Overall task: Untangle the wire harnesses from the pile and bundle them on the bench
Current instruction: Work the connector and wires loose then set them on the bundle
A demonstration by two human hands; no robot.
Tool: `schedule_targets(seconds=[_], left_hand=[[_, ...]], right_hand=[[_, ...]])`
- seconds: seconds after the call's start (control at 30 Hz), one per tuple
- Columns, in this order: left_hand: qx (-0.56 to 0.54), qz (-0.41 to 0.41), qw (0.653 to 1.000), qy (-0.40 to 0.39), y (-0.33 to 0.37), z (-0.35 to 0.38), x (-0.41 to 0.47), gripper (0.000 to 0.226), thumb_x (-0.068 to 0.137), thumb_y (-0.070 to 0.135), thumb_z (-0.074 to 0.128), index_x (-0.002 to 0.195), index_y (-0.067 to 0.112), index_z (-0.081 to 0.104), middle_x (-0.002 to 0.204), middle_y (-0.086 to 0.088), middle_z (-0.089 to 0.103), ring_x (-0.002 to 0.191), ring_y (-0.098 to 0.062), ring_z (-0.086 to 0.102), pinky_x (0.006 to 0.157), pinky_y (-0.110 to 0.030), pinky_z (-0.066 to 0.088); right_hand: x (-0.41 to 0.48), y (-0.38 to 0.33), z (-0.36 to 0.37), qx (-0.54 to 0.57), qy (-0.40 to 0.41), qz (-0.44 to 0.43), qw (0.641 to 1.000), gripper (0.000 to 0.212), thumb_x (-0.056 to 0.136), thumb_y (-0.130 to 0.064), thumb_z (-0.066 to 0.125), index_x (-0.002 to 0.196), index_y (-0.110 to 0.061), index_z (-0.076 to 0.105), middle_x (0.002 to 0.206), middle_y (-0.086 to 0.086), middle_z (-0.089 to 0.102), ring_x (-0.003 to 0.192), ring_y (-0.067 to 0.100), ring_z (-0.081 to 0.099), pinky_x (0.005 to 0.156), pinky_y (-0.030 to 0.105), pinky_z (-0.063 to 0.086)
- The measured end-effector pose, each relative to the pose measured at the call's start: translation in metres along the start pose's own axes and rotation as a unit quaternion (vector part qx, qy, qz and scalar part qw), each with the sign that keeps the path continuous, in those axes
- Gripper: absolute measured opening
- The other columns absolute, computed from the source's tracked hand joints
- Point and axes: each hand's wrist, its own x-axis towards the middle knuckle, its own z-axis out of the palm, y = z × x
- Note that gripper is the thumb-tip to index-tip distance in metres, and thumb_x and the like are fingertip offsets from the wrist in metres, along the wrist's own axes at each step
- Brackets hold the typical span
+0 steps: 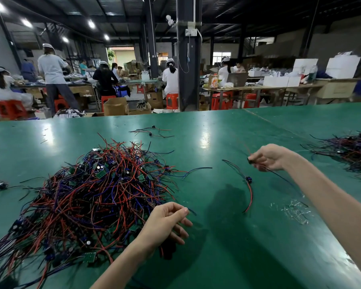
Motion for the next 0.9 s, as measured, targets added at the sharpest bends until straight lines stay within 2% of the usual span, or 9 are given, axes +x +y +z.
schedule_targets(seconds=[0.1, 0.17, 0.23, 0.33, 0.5, 0.57, 0.7, 0.8, 0.9], left_hand=[[0.004, -0.009, 1.0, 0.003, 0.0, 0.001, -0.001, 0.017, 0.094, 0.015, 0.058, 0.098, -0.002, 0.059, 0.073, -0.008, 0.07, 0.051, -0.02, 0.061, 0.042, -0.026, 0.048], [0.008, -0.011, 1.0, 0.002, 0.001, 0.002, -0.002, 0.016, 0.095, 0.014, 0.057, 0.098, -0.002, 0.058, 0.072, -0.008, 0.07, 0.051, -0.019, 0.061, 0.042, -0.026, 0.048], [0.01, -0.012, 1.0, 0.004, 0.002, 0.002, -0.002, 0.016, 0.095, 0.013, 0.056, 0.099, -0.003, 0.058, 0.072, -0.008, 0.07, 0.051, -0.019, 0.061, 0.042, -0.026, 0.049], [0.013, -0.012, 1.0, 0.006, 0.002, 0.001, -0.002, 0.016, 0.095, 0.013, 0.055, 0.099, -0.003, 0.058, 0.073, -0.008, 0.07, 0.051, -0.019, 0.061, 0.042, -0.027, 0.049], [0.017, -0.014, 1.0, 0.003, 0.002, 0.001, -0.003, 0.015, 0.096, 0.011, 0.054, 0.099, -0.002, 0.059, 0.072, -0.007, 0.07, 0.051, -0.019, 0.061, 0.042, -0.027, 0.049], [0.016, -0.014, 1.0, 0.004, 0.002, 0.002, -0.003, 0.014, 0.096, 0.01, 0.054, 0.098, -0.002, 0.059, 0.071, -0.007, 0.07, 0.051, -0.019, 0.06, 0.041, -0.026, 0.049], [0.014, -0.014, 1.0, 0.005, 0.002, 0.002, -0.002, 0.012, 0.096, 0.009, 0.053, 0.098, -0.002, 0.059, 0.071, -0.007, 0.07, 0.05, -0.019, 0.06, 0.04, -0.026, 0.048], [0.015, -0.015, 1.0, 0.002, 0.001, 0.002, -0.001, 0.012, 0.096, 0.009, 0.053, 0.097, -0.001, 0.059, 0.071, -0.007, 0.07, 0.051, -0.019, 0.061, 0.04, -0.026, 0.048], [0.017, -0.014, 1.0, 0.001, 0.0, 0.002, -0.001, 0.011, 0.096, 0.008, 0.053, 0.096, -0.001, 0.059, 0.07, -0.007, 0.07, 0.05, -0.019, 0.061, 0.04, -0.026, 0.048]], right_hand=[[0.019, 0.024, -0.002, -0.05, 0.075, 0.014, 0.996, 0.022, 0.083, 0.014, 0.058, 0.068, 0.002, 0.047, 0.065, 0.018, 0.05, 0.054, 0.024, 0.049, 0.04, 0.024, 0.045], [0.032, 0.043, 0.0, -0.025, 0.113, 0.006, 0.993, 0.023, 0.082, 0.015, 0.06, 0.067, 0.002, 0.047, 0.062, 0.018, 0.054, 0.05, 0.024, 0.051, 0.035, 0.023, 0.045], [0.039, 0.057, 0.003, -0.013, 0.154, -0.012, 0.988, 0.015, 0.083, 0.012, 0.062, 0.075, 0.002, 0.053, 0.062, 0.017, 0.057, 0.046, 0.024, 0.053, 0.033, 0.023, 0.046], [0.044, 0.071, 0.007, -0.018, 0.225, -0.073, 0.972, 0.01, 0.082, 0.003, 0.067, 0.088, -0.003, 0.062, 0.077, 0.015, 0.064, 0.043, 0.018, 0.057, 0.035, 0.017, 0.047], [0.045, 0.067, 0.006, 0.166, 0.232, -0.157, 0.946, 0.014, 0.085, 0.005, 0.063, 0.081, -0.006, 0.056, 0.084, 0.015, 0.061, 0.055, 0.02, 0.056, 0.049, 0.018, 0.053], [0.047, 0.064, 0.004, 0.179, 0.245, -0.157, 0.94, 0.012, 0.086, 0.005, 0.062, 0.083, -0.005, 0.056, 0.084, 0.016, 0.061, 0.055, 0.02, 0.057, 0.052, 0.022, 0.054], [0.051, 0.073, 0.007, 0.016, 0.261, -0.096, 0.96, 0.009, 0.08, 0.001, 0.07, 0.085, -0.005, 0.064, 0.091, 0.018, 0.068, 0.055, 0.023, 0.06, 0.047, 0.02, 0.052], [0.052, 0.078, 0.01, -0.137, 0.287, -0.094, 0.943, 0.011, 0.078, -0.01, 0.076, 0.087, -0.007, 0.073, 0.097, 0.014, 0.069, 0.08, 0.027, 0.061, 0.072, 0.03, 0.052], [0.047, 0.074, 0.015, -0.223, 0.295, -0.108, 0.923, 0.01, 0.08, -0.017, 0.074, 0.086, -0.01, 0.076, 0.097, 0.013, 0.071, 0.092, 0.032, 0.061, 0.079, 0.032, 0.05]])
